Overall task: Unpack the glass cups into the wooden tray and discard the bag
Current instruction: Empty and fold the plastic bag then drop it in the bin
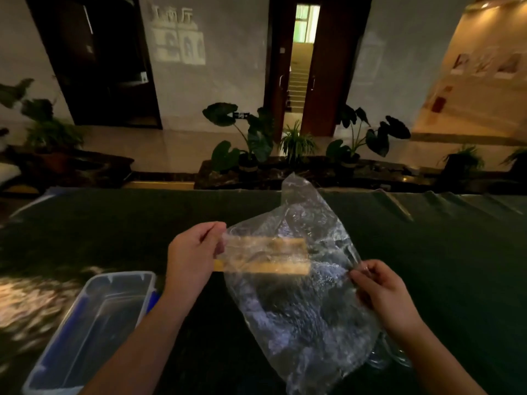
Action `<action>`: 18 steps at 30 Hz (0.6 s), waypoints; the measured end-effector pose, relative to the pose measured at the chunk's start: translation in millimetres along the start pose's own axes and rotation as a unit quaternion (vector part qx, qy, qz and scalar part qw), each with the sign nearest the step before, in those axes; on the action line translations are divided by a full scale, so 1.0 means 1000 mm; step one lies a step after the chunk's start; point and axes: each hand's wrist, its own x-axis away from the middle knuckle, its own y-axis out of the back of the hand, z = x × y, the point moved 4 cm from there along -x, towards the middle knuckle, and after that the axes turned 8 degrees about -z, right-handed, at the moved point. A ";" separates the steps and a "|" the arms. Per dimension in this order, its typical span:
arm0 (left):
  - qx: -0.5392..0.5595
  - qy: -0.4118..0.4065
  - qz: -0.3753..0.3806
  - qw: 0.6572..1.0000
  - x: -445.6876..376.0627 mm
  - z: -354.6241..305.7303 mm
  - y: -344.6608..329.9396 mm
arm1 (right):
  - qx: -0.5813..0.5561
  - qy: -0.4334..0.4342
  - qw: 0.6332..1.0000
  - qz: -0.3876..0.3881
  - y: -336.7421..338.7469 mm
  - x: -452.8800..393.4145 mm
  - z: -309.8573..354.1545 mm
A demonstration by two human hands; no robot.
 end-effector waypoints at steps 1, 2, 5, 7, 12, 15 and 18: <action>-0.031 -0.016 -0.022 0.999 -0.002 0.002 0.001 | -0.003 0.001 1.000 -0.001 0.003 0.000 -0.001; -0.049 -0.028 -0.041 0.998 -0.004 0.002 0.000 | -0.012 0.001 1.000 -0.006 0.010 0.002 -0.001; -0.032 0.000 -0.102 0.994 -0.009 0.000 0.007 | 0.008 -0.033 0.999 0.041 0.023 0.002 -0.013; -0.013 -0.006 -0.119 0.993 -0.012 -0.010 0.011 | 0.012 -0.106 0.982 0.154 0.019 0.006 -0.022; -0.007 -0.106 -0.079 0.991 -0.015 -0.052 0.010 | -0.009 -0.069 0.986 0.149 0.014 -0.010 -0.003; 0.006 -0.143 -0.044 0.989 -0.017 -0.063 0.004 | -0.085 -0.001 0.990 0.117 0.001 -0.028 0.030; 0.009 -0.172 -0.028 0.985 -0.020 -0.070 -0.002 | -0.160 0.034 0.979 0.125 -0.016 -0.039 0.070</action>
